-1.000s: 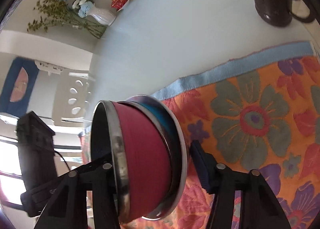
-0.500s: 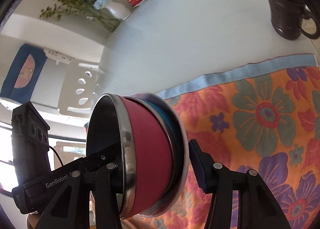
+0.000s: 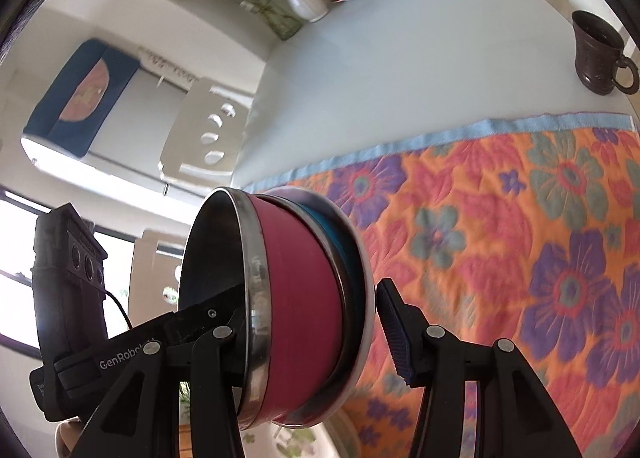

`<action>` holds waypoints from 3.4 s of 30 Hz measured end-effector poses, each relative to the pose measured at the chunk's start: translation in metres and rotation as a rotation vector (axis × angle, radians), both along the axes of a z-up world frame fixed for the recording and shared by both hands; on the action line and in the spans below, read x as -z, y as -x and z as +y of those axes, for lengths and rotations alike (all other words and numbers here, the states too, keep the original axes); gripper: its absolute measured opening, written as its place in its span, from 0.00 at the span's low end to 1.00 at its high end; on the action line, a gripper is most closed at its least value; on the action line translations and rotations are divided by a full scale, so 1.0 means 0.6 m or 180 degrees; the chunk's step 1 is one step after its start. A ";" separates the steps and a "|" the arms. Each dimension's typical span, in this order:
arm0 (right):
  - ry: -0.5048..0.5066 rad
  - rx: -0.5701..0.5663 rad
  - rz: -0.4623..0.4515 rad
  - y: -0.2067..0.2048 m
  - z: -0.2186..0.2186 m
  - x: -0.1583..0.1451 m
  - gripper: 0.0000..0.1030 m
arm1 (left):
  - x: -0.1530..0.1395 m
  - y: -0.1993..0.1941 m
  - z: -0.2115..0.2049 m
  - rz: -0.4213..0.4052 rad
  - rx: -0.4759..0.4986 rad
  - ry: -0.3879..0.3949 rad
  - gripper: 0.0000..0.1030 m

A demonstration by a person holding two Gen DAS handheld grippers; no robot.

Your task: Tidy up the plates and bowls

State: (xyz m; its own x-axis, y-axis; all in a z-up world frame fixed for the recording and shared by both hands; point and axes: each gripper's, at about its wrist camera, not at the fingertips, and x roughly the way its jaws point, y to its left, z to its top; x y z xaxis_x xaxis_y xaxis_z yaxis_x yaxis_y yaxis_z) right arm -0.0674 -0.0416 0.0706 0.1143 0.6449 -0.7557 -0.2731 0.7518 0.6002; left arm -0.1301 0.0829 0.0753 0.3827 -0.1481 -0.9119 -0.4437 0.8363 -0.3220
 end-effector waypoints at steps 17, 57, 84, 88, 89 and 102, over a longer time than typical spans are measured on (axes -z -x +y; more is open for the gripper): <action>0.0095 -0.0045 0.0360 0.271 0.073 0.047 0.49 | 0.034 0.258 0.072 0.0045 -0.0031 0.0102 0.34; 0.0520 -0.0961 -0.0003 0.332 0.076 -0.005 0.48 | 0.052 0.384 0.079 0.0076 -0.0178 -0.0064 0.35; 0.1216 -0.1304 -0.1095 0.423 0.131 0.005 1.00 | 0.023 0.415 0.031 -0.0315 0.0115 -0.0763 1.00; 0.1230 -0.1349 -0.1124 0.423 0.139 0.008 1.00 | 0.020 0.413 0.032 -0.0332 0.0120 -0.0813 0.99; 0.1230 -0.1354 -0.1124 0.423 0.141 0.008 1.00 | 0.019 0.413 0.033 -0.0339 0.0123 -0.0815 0.99; 0.1204 -0.1436 -0.1068 0.414 0.153 0.014 1.00 | 0.018 0.405 0.038 -0.0376 0.0136 -0.0812 0.99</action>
